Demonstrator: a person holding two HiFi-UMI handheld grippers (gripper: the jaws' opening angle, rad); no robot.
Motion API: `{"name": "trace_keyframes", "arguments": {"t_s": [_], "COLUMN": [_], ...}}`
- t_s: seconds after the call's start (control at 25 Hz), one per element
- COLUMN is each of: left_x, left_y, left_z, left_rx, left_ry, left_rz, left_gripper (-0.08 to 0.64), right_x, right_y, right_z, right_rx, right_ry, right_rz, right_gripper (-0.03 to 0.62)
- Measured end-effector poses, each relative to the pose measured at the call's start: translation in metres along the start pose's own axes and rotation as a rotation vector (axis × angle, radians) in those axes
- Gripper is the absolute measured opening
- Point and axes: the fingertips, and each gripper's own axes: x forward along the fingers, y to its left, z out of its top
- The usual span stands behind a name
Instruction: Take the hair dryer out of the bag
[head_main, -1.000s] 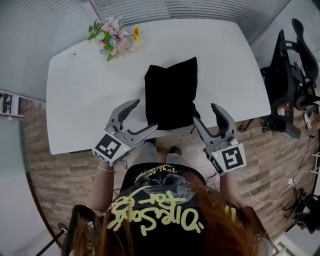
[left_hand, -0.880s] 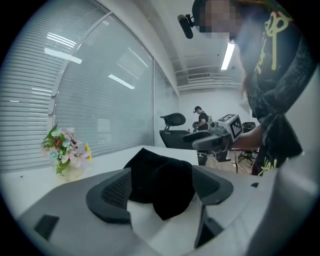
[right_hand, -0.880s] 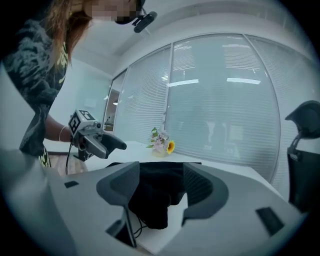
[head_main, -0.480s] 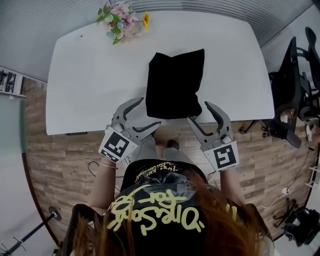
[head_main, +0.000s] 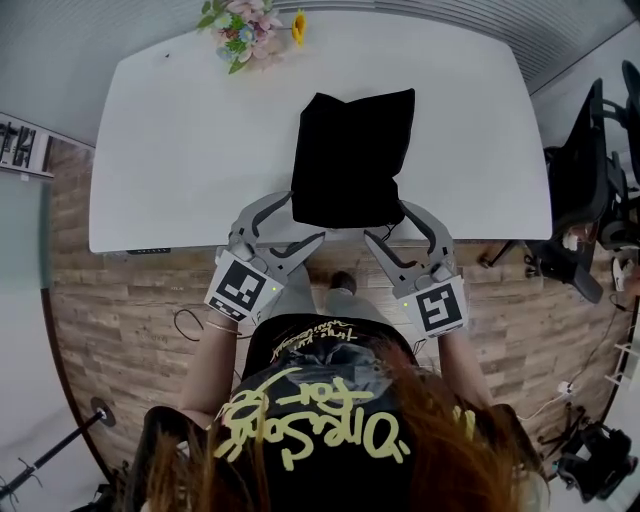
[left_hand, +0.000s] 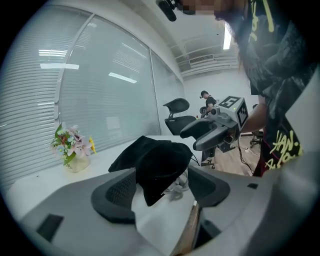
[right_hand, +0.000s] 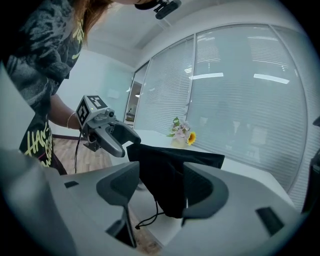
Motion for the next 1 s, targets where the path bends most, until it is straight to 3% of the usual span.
{"name": "trace_keyframes", "arguments": {"t_s": [0.16,0.36,0.56,0.68,0.8,0.84,0.88,0.92,1.0], "left_x": [0.003,0.004,0.006,0.006,0.010,0.011,0.012,0.013,0.013], "left_y": [0.000,0.005,0.003,0.007,0.008,0.008,0.008,0.010,0.012], "left_z": [-0.001,-0.002,-0.001,0.001,0.005,0.006,0.006,0.007,0.010], "left_rx": [0.006,0.016,0.038,0.052,0.074,0.080,0.083,0.081,0.065], "left_ry": [0.000,0.005,0.008,0.007,0.007,0.006,0.004,-0.001,-0.016], "left_rz": [0.008,0.018,-0.019,-0.056,-0.094,-0.107,-0.117,-0.125,-0.139], "left_gripper": [0.295,0.254,0.200,0.167,0.144,0.143,0.140,0.134,0.122], "right_x": [0.007,0.010,0.008,0.007,0.006,0.006,0.007,0.008,0.012], "right_y": [0.007,0.004,-0.010,-0.014,-0.002,0.005,0.010,0.013,0.013], "right_z": [-0.009,-0.014,-0.010,-0.006,0.000,0.000,0.000,-0.002,-0.009], "right_rx": [-0.027,-0.018,0.004,-0.011,-0.075,-0.089,-0.094,-0.094,-0.098], "right_ry": [0.034,0.049,0.037,0.040,0.036,0.036,0.040,0.050,0.093], "right_rz": [0.033,0.010,-0.042,-0.041,0.006,0.027,0.040,0.042,0.009], "right_gripper": [0.256,0.240,0.059,0.025,0.038,0.098,0.208,0.249,0.247]}}
